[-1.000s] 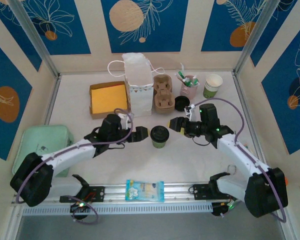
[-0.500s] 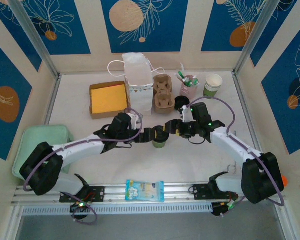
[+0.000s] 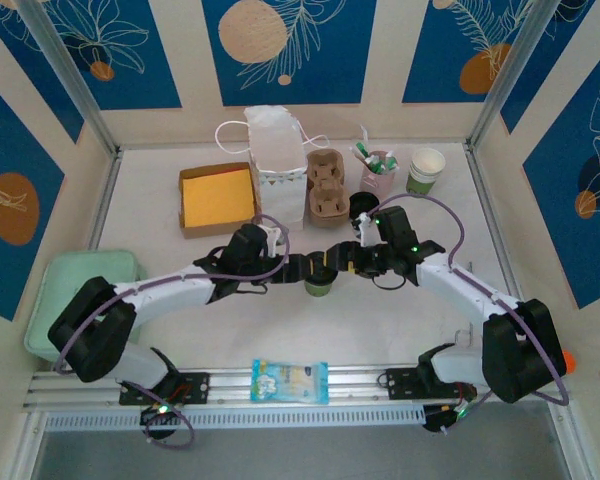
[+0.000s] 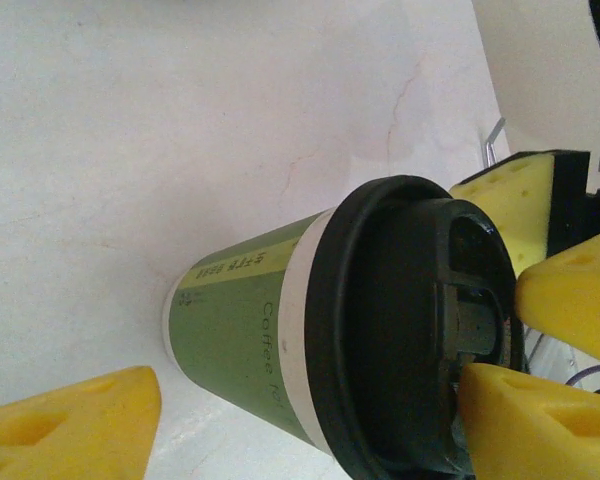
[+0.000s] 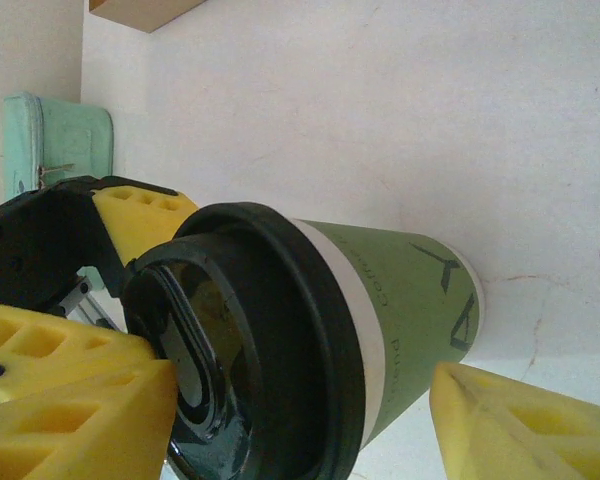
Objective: Pack the takeout coffee
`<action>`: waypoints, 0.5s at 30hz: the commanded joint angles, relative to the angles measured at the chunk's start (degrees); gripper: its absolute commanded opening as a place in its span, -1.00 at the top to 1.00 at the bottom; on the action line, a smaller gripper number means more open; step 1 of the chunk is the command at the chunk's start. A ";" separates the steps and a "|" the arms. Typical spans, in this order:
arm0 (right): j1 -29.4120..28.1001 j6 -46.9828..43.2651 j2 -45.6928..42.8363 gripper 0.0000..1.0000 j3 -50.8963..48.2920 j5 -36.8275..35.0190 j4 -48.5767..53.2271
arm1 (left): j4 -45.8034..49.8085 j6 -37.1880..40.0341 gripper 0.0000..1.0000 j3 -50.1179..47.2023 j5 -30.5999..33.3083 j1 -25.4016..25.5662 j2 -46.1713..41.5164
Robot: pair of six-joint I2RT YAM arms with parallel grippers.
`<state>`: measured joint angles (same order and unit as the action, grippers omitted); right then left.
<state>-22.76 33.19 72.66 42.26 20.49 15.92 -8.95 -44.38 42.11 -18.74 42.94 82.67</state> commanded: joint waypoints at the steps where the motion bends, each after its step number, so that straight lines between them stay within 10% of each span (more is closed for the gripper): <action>1: -0.26 -0.26 0.75 -0.33 -1.41 -0.89 -0.62 | -0.11 1.25 -0.44 0.70 1.60 0.28 0.65; 15: -0.26 4.46 -0.02 -0.18 -8.72 -2.42 -5.16 | 0.07 1.45 -0.31 -1.79 1.84 0.27 0.93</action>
<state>-22.76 36.49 71.99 36.40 21.19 7.14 -9.96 -44.40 41.74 -18.33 42.94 82.70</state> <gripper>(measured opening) 0.594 0.659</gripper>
